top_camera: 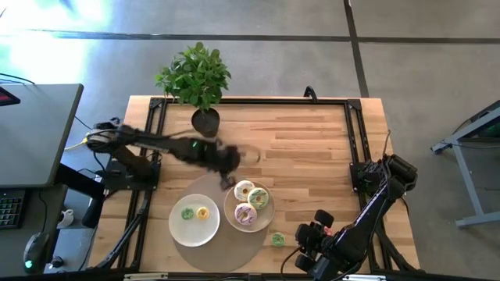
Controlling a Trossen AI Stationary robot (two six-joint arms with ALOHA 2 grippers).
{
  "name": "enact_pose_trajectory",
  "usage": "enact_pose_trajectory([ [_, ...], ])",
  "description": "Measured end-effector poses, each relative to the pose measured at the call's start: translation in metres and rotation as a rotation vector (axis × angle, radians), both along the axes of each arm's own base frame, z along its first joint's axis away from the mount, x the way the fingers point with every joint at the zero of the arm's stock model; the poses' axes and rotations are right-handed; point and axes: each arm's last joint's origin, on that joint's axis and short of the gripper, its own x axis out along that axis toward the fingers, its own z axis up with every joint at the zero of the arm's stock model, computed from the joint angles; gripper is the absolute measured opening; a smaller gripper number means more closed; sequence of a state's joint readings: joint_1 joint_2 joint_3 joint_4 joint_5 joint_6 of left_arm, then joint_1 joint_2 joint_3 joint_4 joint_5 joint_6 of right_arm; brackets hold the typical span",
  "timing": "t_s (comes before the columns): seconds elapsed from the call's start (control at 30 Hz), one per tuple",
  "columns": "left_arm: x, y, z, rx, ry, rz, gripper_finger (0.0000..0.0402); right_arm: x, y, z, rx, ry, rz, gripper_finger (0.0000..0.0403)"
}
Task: Pick & Place donuts
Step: Put the top small pink donut on the white plate
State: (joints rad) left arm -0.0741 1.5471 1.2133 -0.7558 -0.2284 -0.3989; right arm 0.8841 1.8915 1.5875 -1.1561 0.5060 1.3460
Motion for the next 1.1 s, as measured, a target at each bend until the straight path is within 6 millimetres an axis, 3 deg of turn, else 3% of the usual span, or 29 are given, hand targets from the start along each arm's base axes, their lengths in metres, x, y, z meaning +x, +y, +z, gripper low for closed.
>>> enact_pose_trajectory([
  [0.13, -0.022, -0.059, 0.01, -0.012, -0.021, -0.052, 0.0009, 0.0, 0.0, 0.0, -0.003, -0.007, -0.001, 0.0139],
  [0.27, -0.051, -0.11, 0.004, 0.013, 0.025, -0.042, 0.0008, 0.001, 0.0, 0.001, -0.021, -0.032, -0.003, 0.0139],
  [0.57, -0.086, -0.188, -0.049, -0.097, 0.003, -0.051, 0.0008, 0.003, -0.001, 0.002, -0.091, -0.067, 0.047, 0.0139],
  [0.67, -0.089, -0.205, -0.064, -0.132, 0.012, -0.103, 0.0008, 0.004, -0.002, 0.002, -0.11, -0.075, 0.06, 0.0139],
  [0.83, -0.091, -0.214, -0.085, -0.103, 0.082, -0.128, 0.0008, 0.006, -0.003, 0.002, -0.121, -0.089, 0.06, 0.0139],
  [1.1, -0.085, -0.212, -0.101, -0.077, 0.134, -0.108, 0.0035, 0.013, -0.009, 0.002, -0.184, -0.053, 0.144, 0.0139],
])
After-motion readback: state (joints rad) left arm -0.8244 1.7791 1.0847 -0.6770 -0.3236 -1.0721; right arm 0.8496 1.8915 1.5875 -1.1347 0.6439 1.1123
